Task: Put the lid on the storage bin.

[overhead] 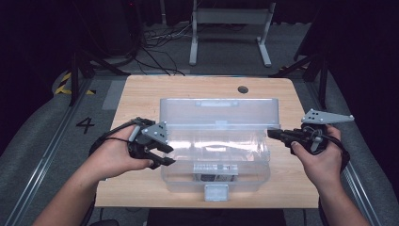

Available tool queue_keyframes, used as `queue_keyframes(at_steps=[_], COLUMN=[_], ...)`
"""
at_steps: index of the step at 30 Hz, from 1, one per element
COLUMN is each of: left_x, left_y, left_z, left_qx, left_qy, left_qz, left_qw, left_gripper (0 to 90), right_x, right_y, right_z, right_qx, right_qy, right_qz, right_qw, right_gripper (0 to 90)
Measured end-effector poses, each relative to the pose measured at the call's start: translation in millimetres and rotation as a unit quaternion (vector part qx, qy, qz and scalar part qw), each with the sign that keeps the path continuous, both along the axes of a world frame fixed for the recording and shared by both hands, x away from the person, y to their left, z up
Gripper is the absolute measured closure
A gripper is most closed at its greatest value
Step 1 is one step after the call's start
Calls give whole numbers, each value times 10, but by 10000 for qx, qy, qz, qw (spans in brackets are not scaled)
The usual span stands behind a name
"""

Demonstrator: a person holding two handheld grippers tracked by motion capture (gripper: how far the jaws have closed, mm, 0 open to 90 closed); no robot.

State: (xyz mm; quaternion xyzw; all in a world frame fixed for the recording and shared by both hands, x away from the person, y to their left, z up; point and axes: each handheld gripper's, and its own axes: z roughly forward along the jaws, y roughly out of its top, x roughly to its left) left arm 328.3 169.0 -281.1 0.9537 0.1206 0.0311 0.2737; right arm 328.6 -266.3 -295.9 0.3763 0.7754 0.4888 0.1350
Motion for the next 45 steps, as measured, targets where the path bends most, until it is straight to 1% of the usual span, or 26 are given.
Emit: queue_keyframes(at_steps=[3, 5, 9, 14, 15, 16, 17, 18, 21, 24, 26, 29, 30, 31, 32, 33, 34, 35, 36, 38, 40, 41, 42, 43, 44, 45], left_x=[5, 19, 80, 234, 278, 320, 320, 367, 447, 527, 592, 655, 684, 699, 726, 741, 773, 773, 788, 822, 868, 868, 878, 908, 908, 945], left_y=[116, 164, 261, 445, 485, 521, 521, 561, 624, 680, 710, 731, 737, 741, 746, 743, 738, 738, 737, 731, 718, 718, 710, 699, 699, 687], left_z=[-21, -34, -66, -166, -194, -226, -226, -264, -319, -384, -450, -513, -544, -561, -587, -614, -659, -659, -682, -751, -849, -849, -878, -927, -927, -986], left_qx=[-50, -19, -31, -165, -176, -160, -160, -240, -322, -359, -418, -456, -510, -521, -502, -520, -453, -453, -436, -537, -492, -492, -479, -448, -448, -387], left_qy=[29, 9, 98, 242, 239, 171, 171, 168, 241, 187, 101, 109, 129, 114, 109, 89, -14, -14, -49, -13, -53, -53, -50, -103, -103, -181], left_qz=[160, 252, 408, 816, 911, 1011, 1011, 1185, 1336, 1563, 1738, 1956, 2066, 2139, 2214, 2310, 2379, 2379, 2430, 2582, 2676, 2676, 2748, 2794, 2794, 2885], left_qw=[9999, 9997, 9991, 9962, 9954, 9946, 9946, 9925, 9902, 9869, 9838, 9796, 9770, 9754, 9738, 9715, 9702, 9702, 9690, 9646, 9623, 9623, 9603, 9591, 9591, 9565], left_gripper=[613, 609, 597, 595, 594, 576, 540, 540, 540, 506, 458, 410, 399, 399, 392, 382, 363, 362, 362, 357, 346, 345, 345, 341, 340, 340], right_x=[-19, -30, -69, -111, -116, -125, -125, -135, -159, -178, -193, -220, -229, -229, -236, -247, -264, -264, -274, -299, -332, -332, -347, -362, -362, -377], right_y=[1, -3, -3, 1, 3, 6, 6, 8, 20, 24, 27, 41, 43, 43, 46, 48, 50, 50, 49, 54, 63, 63, 70, 79, 79, 85], right_z=[-12, -21, -34, -53, -54, -58, -58, -62, -73, -83, -96, -121, -130, -130, -135, -143, -156, -156, -165, -184, -202, -202, -207, -216, -216, -227], right_qx=[-6, 20, 71, 71, 65, 57, 57, 48, 63, 72, 81, 95, 81, 81, 75, 91, 96, 96, 80, 87, 46, 46, 25, -24, -24, -68], right_qy=[7, 10, 6, 24, 19, 18, 18, 17, 10, 10, 23, 33, 30, 30, 41, 59, 80, 80, 87, 112, 124, 124, 137, 161, 161, 161], right_qz=[-1, -5, -5, 23, 23, 32, 32, 42, 63, 78, 94, 102, 103, 103, 101, 115, 112, 112, 123, 141, 177, 177, 207, 236, 236, 227], right_qw=[10000, 10000, 10000, 10000, 10000, 10000, 10000, 10000, 10000, 9999, 9999, 9999, 9999, 9999, 9999, 9999, 9999, 9999, 9999, 9998, 9998, 9998, 9997, 9996, 9996, 9996], right_gripper=[900, 900, 900, 900, 900, 900, 900, 900, 900, 900, 900, 900, 900, 900, 900, 900, 900, 900, 900, 900, 900, 900, 900, 900, 900, 900])
